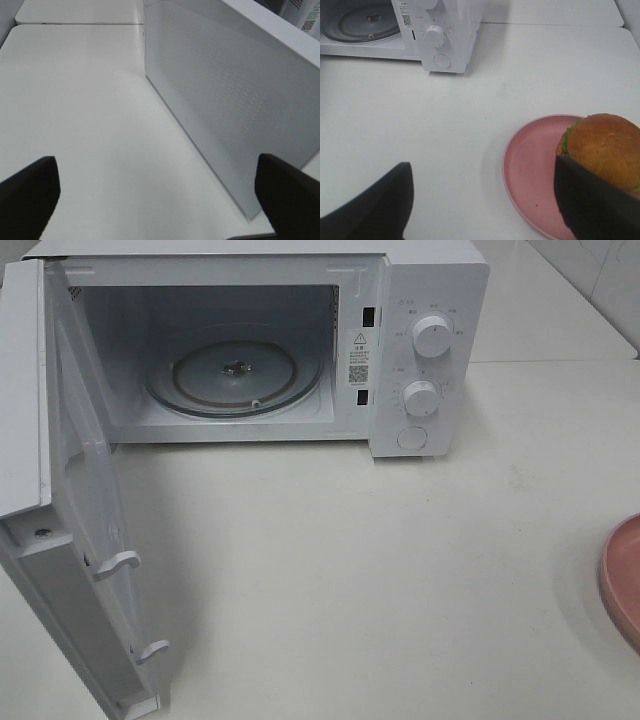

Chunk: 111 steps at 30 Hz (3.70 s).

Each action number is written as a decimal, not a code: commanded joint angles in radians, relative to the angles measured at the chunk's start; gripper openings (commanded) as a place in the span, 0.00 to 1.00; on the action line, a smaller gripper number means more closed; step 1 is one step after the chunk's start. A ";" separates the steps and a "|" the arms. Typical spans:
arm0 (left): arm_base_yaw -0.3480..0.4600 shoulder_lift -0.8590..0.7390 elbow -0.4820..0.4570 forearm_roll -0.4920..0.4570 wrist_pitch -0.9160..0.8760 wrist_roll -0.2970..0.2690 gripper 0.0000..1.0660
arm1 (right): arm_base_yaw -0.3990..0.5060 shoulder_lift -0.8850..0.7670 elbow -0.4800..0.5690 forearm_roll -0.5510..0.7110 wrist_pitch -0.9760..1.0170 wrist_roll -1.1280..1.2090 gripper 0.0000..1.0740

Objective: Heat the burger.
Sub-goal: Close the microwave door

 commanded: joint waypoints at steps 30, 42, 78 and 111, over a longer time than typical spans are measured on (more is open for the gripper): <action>0.000 0.215 -0.041 -0.002 -0.284 -0.006 0.01 | -0.007 -0.028 0.003 -0.002 -0.014 -0.005 0.70; 0.000 0.463 -0.036 0.069 -0.448 -0.006 0.00 | -0.007 -0.028 0.003 -0.002 -0.014 -0.005 0.70; 0.000 0.961 0.332 0.473 -1.564 -0.333 0.00 | -0.007 -0.028 0.003 -0.002 -0.014 -0.005 0.70; -0.271 1.460 0.281 0.426 -2.040 -0.382 0.00 | -0.007 -0.028 0.003 -0.002 -0.014 -0.005 0.70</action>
